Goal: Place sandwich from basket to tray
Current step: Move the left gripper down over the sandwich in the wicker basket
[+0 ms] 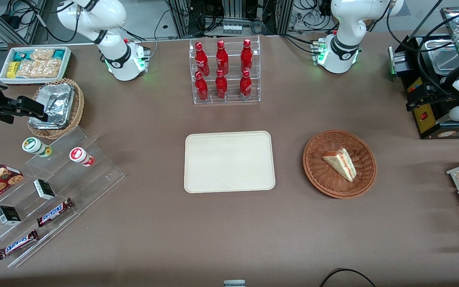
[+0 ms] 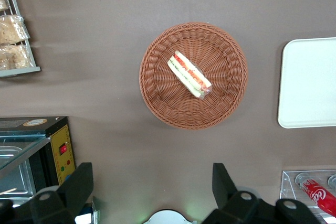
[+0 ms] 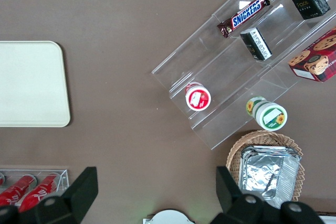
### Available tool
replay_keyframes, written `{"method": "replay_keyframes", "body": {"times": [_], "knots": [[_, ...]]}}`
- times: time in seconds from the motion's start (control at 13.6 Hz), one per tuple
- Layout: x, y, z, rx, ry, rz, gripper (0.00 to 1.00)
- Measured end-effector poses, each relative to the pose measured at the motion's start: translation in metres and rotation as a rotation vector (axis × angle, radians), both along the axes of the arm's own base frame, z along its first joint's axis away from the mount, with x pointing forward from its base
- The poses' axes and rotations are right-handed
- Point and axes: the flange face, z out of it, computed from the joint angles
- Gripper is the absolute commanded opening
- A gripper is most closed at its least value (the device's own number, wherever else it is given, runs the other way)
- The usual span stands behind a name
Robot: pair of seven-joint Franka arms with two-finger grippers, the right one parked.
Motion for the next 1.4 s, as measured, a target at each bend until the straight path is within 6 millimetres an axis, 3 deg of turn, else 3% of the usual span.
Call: {"method": "replay_keyframes", "body": {"times": [0.29, 0.52, 0.81, 1.11, 1.4], "knots": [[0.001, 0.000, -0.009, 0.000, 0.018, -0.015, 1.00], [0.013, -0.001, -0.037, 0.000, 0.035, -0.016, 1.00], [0.034, -0.009, -0.131, 0.011, -0.021, 0.139, 1.00], [0.025, -0.042, -0.205, 0.021, -0.062, 0.380, 1.00], [0.010, -0.053, -0.275, 0.018, -0.095, 0.587, 1.00]]}}
